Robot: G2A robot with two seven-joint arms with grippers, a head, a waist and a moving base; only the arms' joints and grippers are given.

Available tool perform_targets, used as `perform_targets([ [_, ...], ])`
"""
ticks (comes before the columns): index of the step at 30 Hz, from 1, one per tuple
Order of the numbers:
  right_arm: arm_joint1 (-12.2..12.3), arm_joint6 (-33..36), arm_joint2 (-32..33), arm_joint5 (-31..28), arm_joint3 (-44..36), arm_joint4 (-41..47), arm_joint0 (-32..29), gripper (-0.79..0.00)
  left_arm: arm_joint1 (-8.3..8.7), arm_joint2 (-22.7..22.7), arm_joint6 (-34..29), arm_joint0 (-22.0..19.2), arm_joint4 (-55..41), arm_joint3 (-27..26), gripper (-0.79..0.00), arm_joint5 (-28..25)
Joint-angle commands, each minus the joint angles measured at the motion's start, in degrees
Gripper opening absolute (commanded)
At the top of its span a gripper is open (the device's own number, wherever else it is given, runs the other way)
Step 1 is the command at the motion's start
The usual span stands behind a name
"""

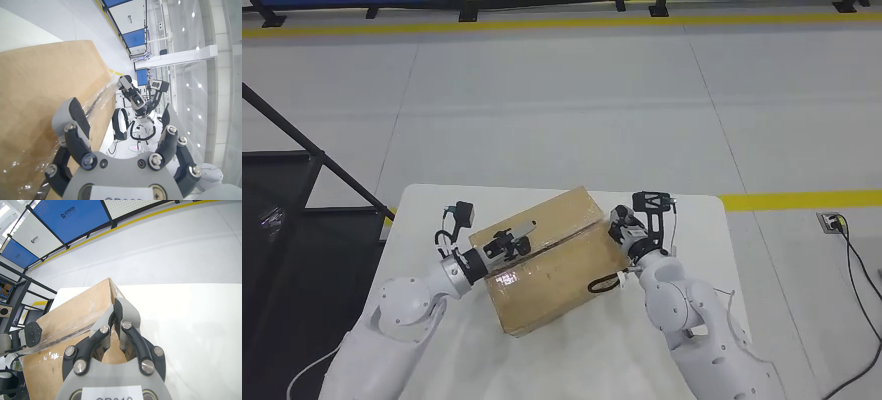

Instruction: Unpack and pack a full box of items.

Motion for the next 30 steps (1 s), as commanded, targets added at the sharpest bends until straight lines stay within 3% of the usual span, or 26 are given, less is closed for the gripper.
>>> perform_targets([
  [1,-0.11,0.14,-0.09,0.21,0.27,-0.01,0.27,-0.785,-0.15,0.43,-0.03,-0.33,-0.04,0.42,0.000,0.04],
  [12,-0.57,2.01,-0.14,1.15,0.88,-0.26,0.75,-0.785,-0.96,3.00,-0.58,-1.46,1.47,1.93,0.000,0.30],
  [19,-0.90,2.59,-0.34,1.95,1.49,-0.77,1.15,-0.696,-1.43,3.97,-0.68,-2.32,2.25,3.91,0.000,0.13],
  [21,-0.99,2.54,-0.31,2.22,1.62,-0.83,1.20,-0.616,-1.53,4.04,-0.70,-2.43,2.21,4.26,0.000,0.14],
  [24,-1.16,2.30,-0.05,3.08,1.82,-0.52,1.25,-0.286,-1.66,4.07,-0.86,-2.56,2.06,4.78,0.000,0.06],
  [26,-1.26,2.04,0.24,3.90,1.75,-0.37,1.22,-0.265,-1.74,4.06,-0.98,-2.60,1.99,5.06,0.000,0.00],
  [27,-1.30,1.91,0.41,4.08,1.64,-0.13,1.14,-0.215,-1.77,4.01,-1.01,-2.63,1.90,5.20,0.000,-0.03],
  [28,-1.33,1.73,0.67,4.52,1.50,-0.05,1.03,-0.086,-1.80,3.97,-1.05,-2.64,1.88,5.31,0.000,-0.11],
  [30,-1.39,1.17,1.14,5.82,0.96,-0.34,0.77,-0.065,-1.86,3.88,-1.18,-2.63,1.71,5.52,0.000,-0.14],
])
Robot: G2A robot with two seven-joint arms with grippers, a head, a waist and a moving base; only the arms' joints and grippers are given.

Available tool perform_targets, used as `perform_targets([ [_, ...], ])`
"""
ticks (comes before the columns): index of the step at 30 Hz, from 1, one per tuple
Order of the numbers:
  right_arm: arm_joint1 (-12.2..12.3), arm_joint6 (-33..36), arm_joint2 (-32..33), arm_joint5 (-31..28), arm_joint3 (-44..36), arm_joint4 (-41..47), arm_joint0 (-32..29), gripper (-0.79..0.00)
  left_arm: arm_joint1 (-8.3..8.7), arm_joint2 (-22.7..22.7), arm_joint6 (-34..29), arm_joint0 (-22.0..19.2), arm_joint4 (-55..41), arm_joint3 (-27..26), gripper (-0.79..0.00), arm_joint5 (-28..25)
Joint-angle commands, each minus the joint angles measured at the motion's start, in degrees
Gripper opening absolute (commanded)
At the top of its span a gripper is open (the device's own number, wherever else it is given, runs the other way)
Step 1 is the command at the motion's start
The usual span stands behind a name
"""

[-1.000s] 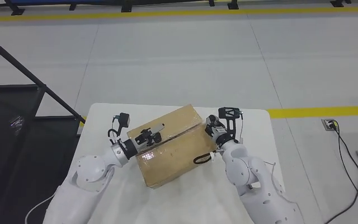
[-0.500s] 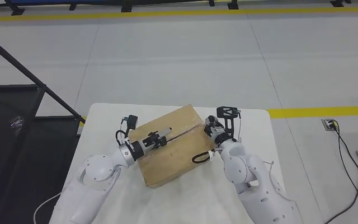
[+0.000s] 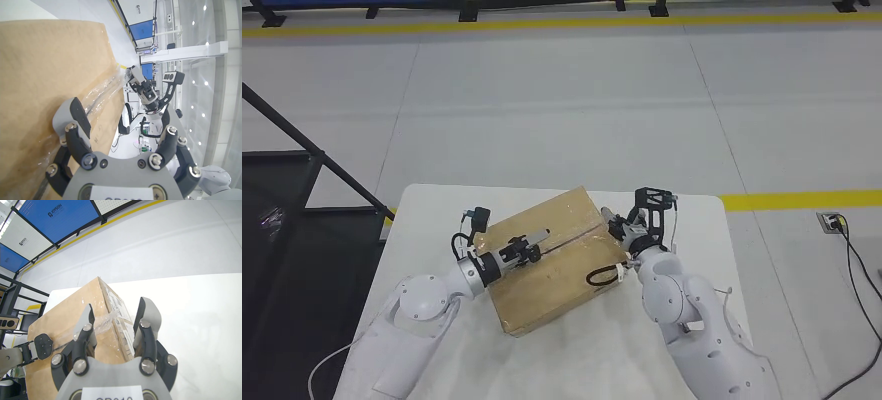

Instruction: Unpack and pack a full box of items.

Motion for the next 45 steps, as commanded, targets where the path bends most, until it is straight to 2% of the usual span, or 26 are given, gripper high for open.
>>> perform_targets([
  [1,-0.07,-1.37,0.53,1.28,-0.89,-0.29,-0.36,-0.068,-0.05,-0.08,-0.11,0.01,-0.04,0.15,0.000,-0.09],
  [5,-0.38,-9.55,2.15,-1.69,-4.70,3.94,-3.24,-0.074,-0.16,-0.23,-0.28,0.13,-0.24,0.21,0.000,-0.31],
  [6,-0.43,-11.83,2.44,-3.20,-5.35,4.88,-4.08,-0.037,-0.19,-0.26,-0.29,0.20,-0.21,0.19,0.000,-0.41],
  [7,-0.48,-13.08,2.50,-5.23,-5.86,6.30,-4.86,-0.102,-0.22,-0.27,-0.21,0.28,-0.27,0.15,0.000,-0.44],
  [8,-0.52,-12.80,2.40,-8.52,-6.23,8.72,-5.45,-0.397,-0.26,-0.24,-0.18,0.36,-0.30,0.09,0.000,-0.46],
  [9,-0.47,-11.99,2.81,-10.74,-5.91,10.40,-5.64,-0.428,-0.29,-0.21,-0.22,0.40,-0.19,0.04,0.000,-0.47],
  [11,-0.43,-8.54,2.98,-14.99,-4.81,14.20,-5.26,-0.625,-0.36,-0.18,-0.21,0.49,-0.19,-0.03,0.000,-0.49],
  [13,-0.44,-4.71,3.25,-17.63,-2.68,17.74,-3.88,-0.785,-0.43,-0.20,-0.17,0.57,-0.11,-0.05,0.000,-0.65],
  [15,-0.50,-0.16,3.15,-17.79,0.57,20.18,-1.73,-0.785,-0.49,-0.21,-0.19,0.65,-0.13,-0.07,0.000,-0.72],
  [19,-1.04,4.06,1.80,-17.99,6.85,24.74,2.38,-0.785,-0.59,-0.33,-0.13,0.81,-0.09,-0.06,0.000,-0.78],
  [26,-1.48,10.11,0.10,-27.39,13.38,32.26,5.66,-0.785,-0.72,-0.69,-0.19,1.07,0.09,-0.21,0.000,-0.73],
  [30,-1.54,16.86,-0.68,-28.27,17.31,35.51,8.18,-0.785,-0.79,-0.89,-0.20,1.19,0.30,-0.37,0.000,-0.74],
  [34,-2.11,15.78,-2.57,-26.86,20.74,35.60,10.28,-0.785,-0.86,-1.07,-0.28,1.27,0.41,-0.51,0.000,-0.77],
  [38,-2.71,14.66,-4.76,-22.93,22.96,33.82,12.35,-0.785,-0.93,-1.28,-0.32,1.41,0.46,-0.52,0.000,-0.78],
  [45,-2.71,17.00,-5.76,-16.20,21.91,30.82,13.47,-0.785,-0.98,-1.87,-0.31,1.84,0.54,-0.64,0.000,-0.84],
])
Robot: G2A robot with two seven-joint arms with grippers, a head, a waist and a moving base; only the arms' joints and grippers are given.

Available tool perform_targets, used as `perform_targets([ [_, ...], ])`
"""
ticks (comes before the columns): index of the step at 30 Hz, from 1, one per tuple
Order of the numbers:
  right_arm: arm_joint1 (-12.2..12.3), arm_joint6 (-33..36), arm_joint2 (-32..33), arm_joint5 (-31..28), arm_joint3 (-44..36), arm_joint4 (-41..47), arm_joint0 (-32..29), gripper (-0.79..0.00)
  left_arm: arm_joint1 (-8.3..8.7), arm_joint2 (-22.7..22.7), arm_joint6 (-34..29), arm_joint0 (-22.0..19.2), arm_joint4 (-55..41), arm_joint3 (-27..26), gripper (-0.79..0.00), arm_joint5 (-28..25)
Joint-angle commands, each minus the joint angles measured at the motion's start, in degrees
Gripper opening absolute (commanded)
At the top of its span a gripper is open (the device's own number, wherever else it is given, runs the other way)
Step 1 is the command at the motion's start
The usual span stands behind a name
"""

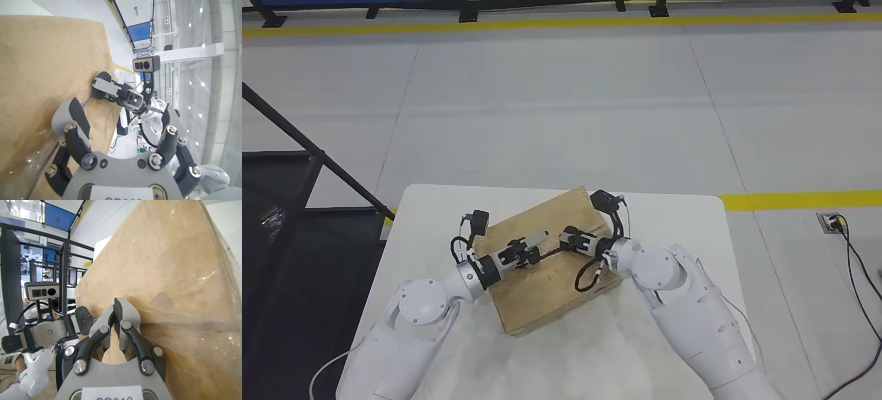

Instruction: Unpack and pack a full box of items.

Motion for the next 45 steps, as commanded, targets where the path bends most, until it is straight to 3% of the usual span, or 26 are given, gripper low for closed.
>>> perform_targets([
  [1,0.14,-0.13,0.30,1.01,-1.24,-0.54,-0.43,-0.785,-0.03,-0.07,0.04,0.07,0.15,-0.11,0.000,-0.03],
  [15,1.38,-4.44,4.87,9.58,-9.53,-4.70,-4.74,-0.785,-0.18,-0.89,-0.36,0.60,0.09,0.14,0.000,-0.36],
  [22,1.75,-8.88,8.10,9.23,-11.28,-3.16,-6.86,-0.785,-0.21,-1.45,-0.58,0.96,0.05,0.20,0.000,-0.55],
  [38,2.68,-8.86,13.29,10.69,-10.81,-0.36,-8.57,-0.785,-0.02,-3.73,-1.07,1.97,-0.25,-1.13,0.000,-0.61],
  [45,2.88,-13.31,14.07,5.86,-14.09,-0.44,-10.55,-0.785,0.48,-7.48,-0.66,3.31,-1.65,-2.92,0.000,-1.54],
])
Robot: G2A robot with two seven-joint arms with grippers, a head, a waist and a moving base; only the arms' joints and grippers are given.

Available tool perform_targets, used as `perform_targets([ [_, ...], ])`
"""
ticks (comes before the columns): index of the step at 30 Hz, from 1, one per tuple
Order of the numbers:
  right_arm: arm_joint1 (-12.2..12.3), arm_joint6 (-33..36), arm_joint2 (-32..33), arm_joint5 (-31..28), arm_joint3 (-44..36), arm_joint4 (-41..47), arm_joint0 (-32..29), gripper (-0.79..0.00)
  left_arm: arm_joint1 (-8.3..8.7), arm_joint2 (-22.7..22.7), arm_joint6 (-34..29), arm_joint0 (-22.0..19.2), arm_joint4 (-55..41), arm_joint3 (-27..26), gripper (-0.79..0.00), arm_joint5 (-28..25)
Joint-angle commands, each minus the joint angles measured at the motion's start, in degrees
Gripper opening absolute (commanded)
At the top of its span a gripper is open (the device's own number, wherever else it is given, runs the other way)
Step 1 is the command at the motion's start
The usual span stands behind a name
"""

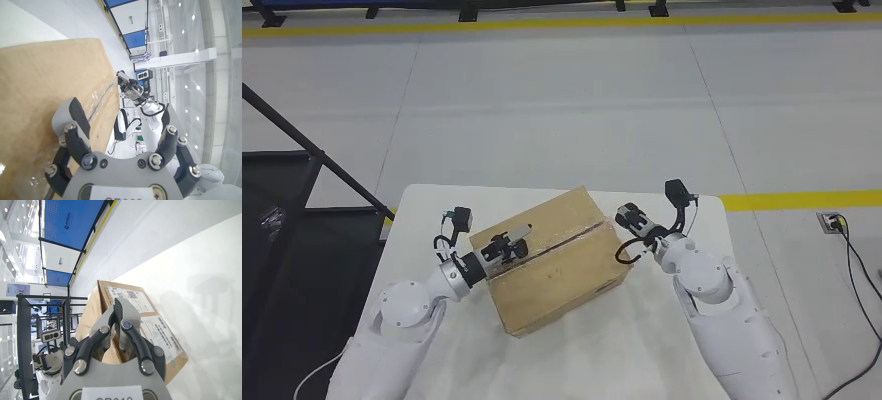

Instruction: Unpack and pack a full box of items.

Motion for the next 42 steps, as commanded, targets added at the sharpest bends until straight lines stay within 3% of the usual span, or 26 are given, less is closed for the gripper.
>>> perform_targets([
  [1,0.05,-0.86,-0.51,-3.01,-2.27,-0.50,-1.19,-0.785,0.25,-1.82,0.22,0.74,-0.83,-0.67,0.000,-0.36],
  [4,0.12,-1.75,-1.87,-5.61,-5.28,-2.75,-2.76,-0.785,0.75,-5.38,0.39,2.44,-2.39,-2.01,0.000,-0.65],
  [7,0.01,1.75,-4.29,-6.28,-5.66,-3.17,-2.51,-0.785,1.24,-8.88,0.47,4.31,-3.53,-3.19,0.000,-1.12],
  [15,-1.39,3.82,-9.34,-1.06,4.48,-2.14,4.98,-0.785,2.18,-15.91,-0.09,9.27,-5.94,-6.21,0.000,-1.93],
  [27,-2.79,5.71,-13.17,-0.78,9.21,0.71,9.01,-0.785,2.46,-17.61,-0.38,11.24,-6.85,-8.09,0.000,-2.07],
  [42,-6.87,10.50,-24.54,-3.28,17.68,3.61,16.46,-0.785,2.72,-19.76,-0.59,12.36,-9.05,-7.13,0.000,-3.13],
])
